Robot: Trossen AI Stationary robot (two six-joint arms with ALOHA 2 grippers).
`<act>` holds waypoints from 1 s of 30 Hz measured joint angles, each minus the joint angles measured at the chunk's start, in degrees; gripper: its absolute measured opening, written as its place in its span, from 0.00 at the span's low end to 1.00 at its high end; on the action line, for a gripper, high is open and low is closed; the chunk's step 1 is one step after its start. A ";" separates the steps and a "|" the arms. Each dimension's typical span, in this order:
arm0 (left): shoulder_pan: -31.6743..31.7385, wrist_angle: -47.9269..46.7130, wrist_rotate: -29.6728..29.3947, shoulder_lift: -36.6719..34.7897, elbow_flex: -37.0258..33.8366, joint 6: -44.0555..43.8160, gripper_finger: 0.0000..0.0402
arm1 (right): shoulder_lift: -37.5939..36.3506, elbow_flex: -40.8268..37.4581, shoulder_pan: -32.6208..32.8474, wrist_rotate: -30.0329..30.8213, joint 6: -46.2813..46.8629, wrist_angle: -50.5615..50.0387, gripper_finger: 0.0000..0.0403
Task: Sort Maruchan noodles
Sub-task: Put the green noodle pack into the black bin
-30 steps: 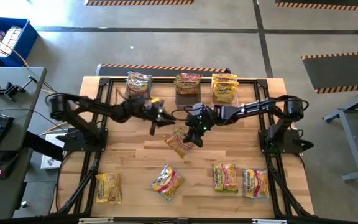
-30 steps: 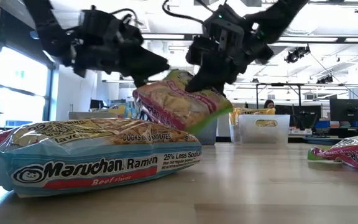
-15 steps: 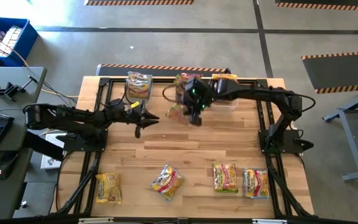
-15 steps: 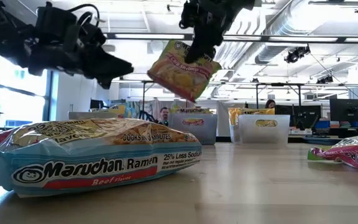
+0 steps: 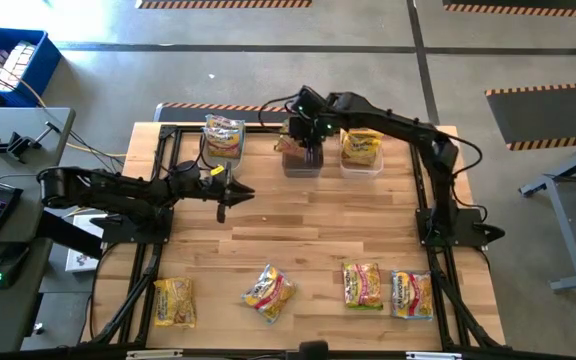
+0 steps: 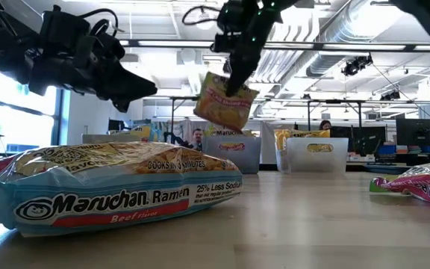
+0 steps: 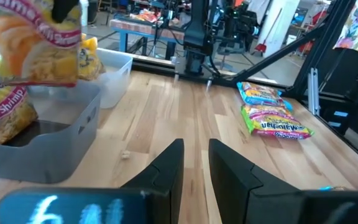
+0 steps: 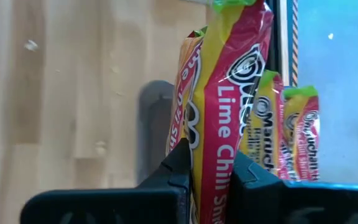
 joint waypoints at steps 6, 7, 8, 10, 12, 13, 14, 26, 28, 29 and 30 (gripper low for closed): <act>0.00 -0.02 -0.70 0.00 0.00 -0.35 0.16 | 3.86 2.25 -2.93 -0.03 -6.11 -0.94 0.05; 0.00 -0.04 -0.69 0.00 0.00 -0.35 0.16 | 4.27 2.25 -3.43 -0.09 -7.01 -1.06 0.05; 0.00 -0.04 -0.68 0.00 0.00 -0.35 0.16 | 4.77 2.25 -3.80 -0.09 -7.49 -1.29 0.05; 0.00 -0.09 -0.68 0.00 0.00 -0.30 0.16 | 5.65 2.25 -4.46 -0.09 -7.98 -1.23 0.05; 0.00 -0.13 -0.68 0.00 0.00 0.13 0.16 | 6.38 2.25 -4.92 -0.09 -8.20 -1.27 0.05; 0.00 -0.17 -0.70 0.00 0.00 0.15 0.16 | 6.63 2.25 -5.11 -0.07 -8.47 -1.27 0.05; 0.00 -0.21 -0.68 0.00 0.00 0.15 0.16 | 6.84 2.25 -5.27 -0.05 -8.66 -1.25 0.05; 0.00 -0.55 -0.66 0.00 0.00 0.13 0.16 | 10.82 2.27 -5.69 1.89 -11.47 -0.97 0.05; 0.00 -0.73 -0.66 0.00 0.00 0.13 0.16 | 11.73 2.27 -5.69 2.30 -11.57 -0.80 0.05; 0.00 -0.79 -0.66 0.00 0.00 0.13 0.16 | 12.20 2.27 -5.69 2.93 -11.57 -0.59 0.05; 0.00 -0.85 -0.66 0.00 0.00 0.11 0.16 | 12.62 2.27 -5.67 3.62 -11.57 -0.36 0.05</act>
